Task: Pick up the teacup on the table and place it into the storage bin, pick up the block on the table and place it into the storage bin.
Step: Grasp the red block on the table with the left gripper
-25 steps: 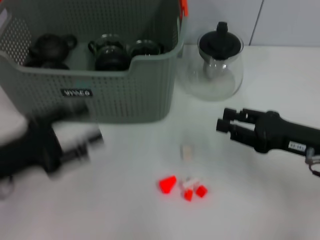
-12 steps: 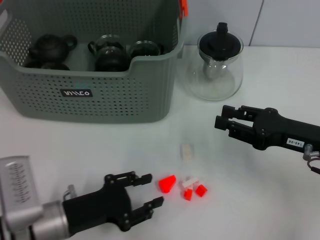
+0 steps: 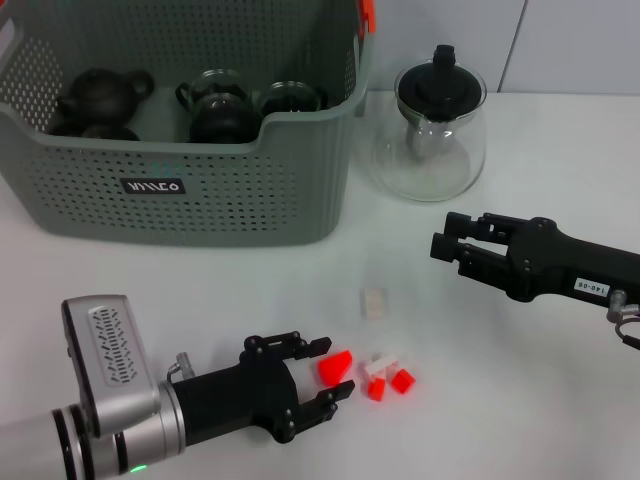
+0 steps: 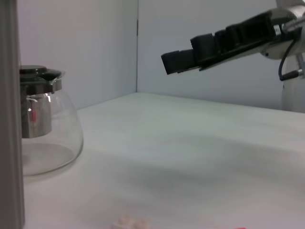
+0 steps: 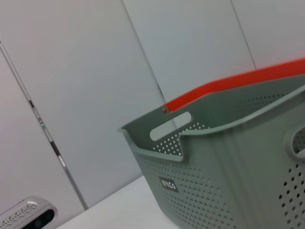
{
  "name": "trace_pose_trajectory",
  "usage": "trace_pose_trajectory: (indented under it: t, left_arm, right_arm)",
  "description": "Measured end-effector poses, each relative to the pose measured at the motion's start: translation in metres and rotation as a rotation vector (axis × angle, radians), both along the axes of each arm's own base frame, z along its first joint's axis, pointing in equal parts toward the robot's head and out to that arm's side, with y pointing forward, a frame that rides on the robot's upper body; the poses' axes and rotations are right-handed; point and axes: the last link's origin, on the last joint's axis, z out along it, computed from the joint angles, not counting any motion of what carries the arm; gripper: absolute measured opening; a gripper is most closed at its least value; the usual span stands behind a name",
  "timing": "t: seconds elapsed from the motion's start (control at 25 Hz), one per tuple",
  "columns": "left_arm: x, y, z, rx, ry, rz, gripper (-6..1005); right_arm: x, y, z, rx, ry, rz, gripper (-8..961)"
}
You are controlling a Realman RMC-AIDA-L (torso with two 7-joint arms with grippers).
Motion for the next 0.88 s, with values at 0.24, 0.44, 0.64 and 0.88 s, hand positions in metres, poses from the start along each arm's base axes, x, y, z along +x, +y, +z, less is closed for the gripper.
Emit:
trace_pose_trajectory:
  t: [0.24, 0.44, 0.64, 0.88]
  left_arm:
    - [-0.0002, 0.0025, 0.0007, 0.031, 0.003, -0.002, 508]
    - [-0.004, 0.0016, -0.0029, 0.038, 0.036, 0.0, 495]
    - [-0.0043, 0.0014, -0.0055, 0.034, 0.043, 0.009, 482]
    - [-0.0029, 0.0001, -0.0081, 0.037, 0.051, -0.009, 467]
  right_arm:
    - [-0.0004, 0.0003, 0.0, 0.0, 0.0, 0.001, 565]
    - [-0.0005, 0.0002, -0.0002, -0.001, -0.001, 0.002, 566]
    - [0.0001, -0.0003, -0.0002, -0.001, -0.001, 0.0, 567]
    - [0.0004, -0.0006, -0.0003, -0.002, -0.001, -0.001, 568]
